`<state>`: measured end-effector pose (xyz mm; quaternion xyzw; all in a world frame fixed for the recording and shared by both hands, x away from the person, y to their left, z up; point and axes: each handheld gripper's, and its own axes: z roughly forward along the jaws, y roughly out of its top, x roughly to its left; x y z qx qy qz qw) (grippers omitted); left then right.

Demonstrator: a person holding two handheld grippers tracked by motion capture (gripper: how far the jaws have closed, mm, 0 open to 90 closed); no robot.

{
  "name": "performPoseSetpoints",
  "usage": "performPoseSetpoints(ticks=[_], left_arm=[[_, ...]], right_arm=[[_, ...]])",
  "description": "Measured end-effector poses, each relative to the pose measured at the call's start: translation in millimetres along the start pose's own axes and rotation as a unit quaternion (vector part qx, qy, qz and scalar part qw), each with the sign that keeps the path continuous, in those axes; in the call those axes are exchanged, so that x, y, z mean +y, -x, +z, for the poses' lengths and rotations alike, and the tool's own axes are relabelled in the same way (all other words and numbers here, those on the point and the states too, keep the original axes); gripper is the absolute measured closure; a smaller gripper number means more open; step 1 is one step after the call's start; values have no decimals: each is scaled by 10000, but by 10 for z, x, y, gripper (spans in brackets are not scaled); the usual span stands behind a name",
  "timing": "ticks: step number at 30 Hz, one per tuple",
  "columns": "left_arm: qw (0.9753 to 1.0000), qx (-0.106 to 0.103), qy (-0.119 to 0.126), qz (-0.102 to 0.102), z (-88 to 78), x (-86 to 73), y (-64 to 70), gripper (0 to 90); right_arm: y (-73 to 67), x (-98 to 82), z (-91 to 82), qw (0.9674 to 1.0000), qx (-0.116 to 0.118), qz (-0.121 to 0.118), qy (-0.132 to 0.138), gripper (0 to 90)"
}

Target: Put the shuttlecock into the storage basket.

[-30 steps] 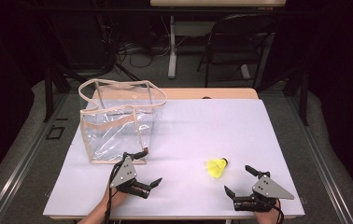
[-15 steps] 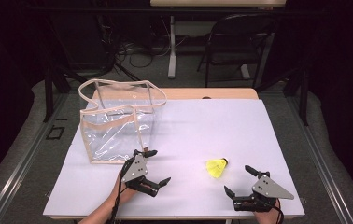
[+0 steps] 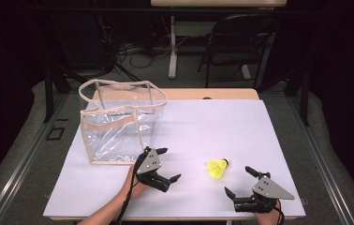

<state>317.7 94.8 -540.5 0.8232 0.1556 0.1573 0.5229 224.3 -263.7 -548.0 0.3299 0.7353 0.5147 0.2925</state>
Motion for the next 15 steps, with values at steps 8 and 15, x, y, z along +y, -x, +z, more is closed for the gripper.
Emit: performPoseSetpoints(ticks=[8,15], left_arm=[[9997,-134,-196,16,199,79,27,2],[9989,-282,-377,-8,365,143,29,1]], right_arm=[[-1,-2,-1,10000,-9,-1,-10,3],[0,-5,-4,10000,-8,3,-20,3]])
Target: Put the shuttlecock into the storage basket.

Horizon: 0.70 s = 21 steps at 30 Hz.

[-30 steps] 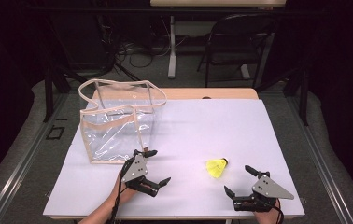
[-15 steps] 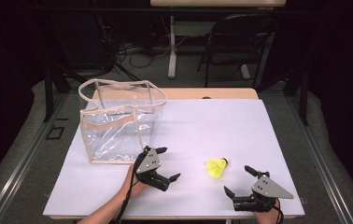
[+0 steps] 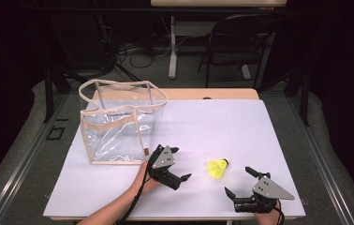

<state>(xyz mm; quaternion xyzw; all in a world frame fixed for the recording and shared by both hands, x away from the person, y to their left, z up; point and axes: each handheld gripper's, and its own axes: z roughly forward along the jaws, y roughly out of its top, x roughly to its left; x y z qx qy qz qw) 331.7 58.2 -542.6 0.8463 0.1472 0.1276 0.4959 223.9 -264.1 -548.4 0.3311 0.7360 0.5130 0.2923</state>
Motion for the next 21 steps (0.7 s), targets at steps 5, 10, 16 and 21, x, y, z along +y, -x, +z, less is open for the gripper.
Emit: performPoseSetpoints(ticks=[5,10,16,21], left_arm=[[9999,-70,-135,-23,94,50,0,0],[9996,-130,-266,-40,194,83,-4,0],[9987,-179,-480,11,309,153,-8,0],[9980,-242,-583,39,410,227,-5,5]], right_arm=[[3,-2,-2,10000,3,7,-2,3],[7,-7,5,10000,14,22,-19,3],[13,-10,6,10000,27,42,-24,3],[11,-11,9,10000,35,42,-27,3]])
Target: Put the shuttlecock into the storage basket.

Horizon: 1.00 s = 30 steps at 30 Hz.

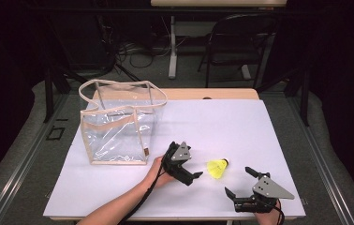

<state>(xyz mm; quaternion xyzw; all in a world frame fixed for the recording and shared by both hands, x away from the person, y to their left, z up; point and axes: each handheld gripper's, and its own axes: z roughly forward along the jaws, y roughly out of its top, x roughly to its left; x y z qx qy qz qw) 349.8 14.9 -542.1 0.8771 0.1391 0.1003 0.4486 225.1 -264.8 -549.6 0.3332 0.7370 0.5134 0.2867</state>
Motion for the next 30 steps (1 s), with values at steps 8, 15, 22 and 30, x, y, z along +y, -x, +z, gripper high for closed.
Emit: performPoseSetpoints(ticks=[8,15,22,30], left_arm=[[9999,-79,-108,90,126,111,5,133],[9994,-135,-248,186,228,169,29,241],[9992,-142,-333,178,315,208,30,364],[9985,-289,-422,172,398,237,47,526]], right_arm=[[4,-3,0,10000,3,8,-8,3],[4,-5,0,10000,14,16,-27,3],[4,-6,1,10000,16,16,-37,3],[5,-7,0,10000,25,11,-44,3]])
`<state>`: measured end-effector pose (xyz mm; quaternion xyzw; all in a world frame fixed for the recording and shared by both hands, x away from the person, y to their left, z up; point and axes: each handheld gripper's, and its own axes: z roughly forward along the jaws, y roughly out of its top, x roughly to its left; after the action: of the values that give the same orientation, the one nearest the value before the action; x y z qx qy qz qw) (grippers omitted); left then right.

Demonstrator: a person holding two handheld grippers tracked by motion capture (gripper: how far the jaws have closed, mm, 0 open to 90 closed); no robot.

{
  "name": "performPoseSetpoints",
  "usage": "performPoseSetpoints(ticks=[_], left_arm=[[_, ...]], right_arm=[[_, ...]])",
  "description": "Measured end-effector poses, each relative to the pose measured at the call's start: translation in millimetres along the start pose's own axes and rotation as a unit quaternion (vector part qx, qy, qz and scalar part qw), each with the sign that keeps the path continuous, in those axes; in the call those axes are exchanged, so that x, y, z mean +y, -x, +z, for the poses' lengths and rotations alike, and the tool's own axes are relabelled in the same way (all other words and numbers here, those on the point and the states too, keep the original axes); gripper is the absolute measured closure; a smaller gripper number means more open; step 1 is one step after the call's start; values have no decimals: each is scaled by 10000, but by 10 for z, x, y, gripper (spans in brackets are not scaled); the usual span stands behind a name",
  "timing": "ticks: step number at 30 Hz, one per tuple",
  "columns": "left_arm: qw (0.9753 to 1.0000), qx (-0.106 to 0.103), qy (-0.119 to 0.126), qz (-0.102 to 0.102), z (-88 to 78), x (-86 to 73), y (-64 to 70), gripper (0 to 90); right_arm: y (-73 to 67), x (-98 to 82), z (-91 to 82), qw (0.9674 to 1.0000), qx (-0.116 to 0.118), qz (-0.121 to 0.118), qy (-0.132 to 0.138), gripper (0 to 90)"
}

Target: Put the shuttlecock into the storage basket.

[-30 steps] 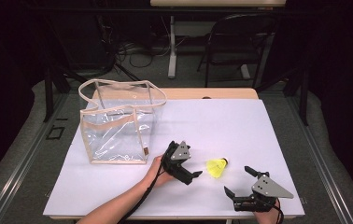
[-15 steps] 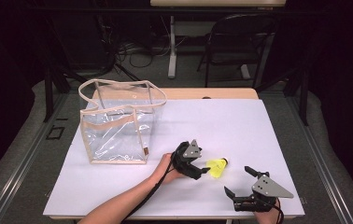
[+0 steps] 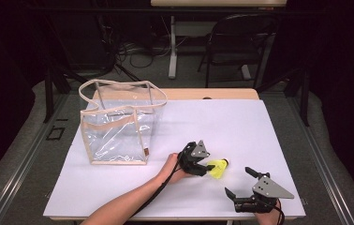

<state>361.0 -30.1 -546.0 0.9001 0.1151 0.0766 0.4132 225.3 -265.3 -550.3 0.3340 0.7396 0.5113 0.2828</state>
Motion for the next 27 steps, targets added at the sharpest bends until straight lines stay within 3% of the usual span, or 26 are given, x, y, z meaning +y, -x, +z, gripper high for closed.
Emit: performPoseSetpoints(ticks=[7,18,27], left_arm=[[10000,-49,0,70,26,3,5,693],[9999,-77,36,126,40,3,17,865],[9998,-18,93,154,44,7,34,895]], right_arm=[[-2,-1,1,10000,7,2,-11,3],[-1,-2,2,10000,15,3,-27,3],[-6,-1,5,10000,24,-5,-37,3]])
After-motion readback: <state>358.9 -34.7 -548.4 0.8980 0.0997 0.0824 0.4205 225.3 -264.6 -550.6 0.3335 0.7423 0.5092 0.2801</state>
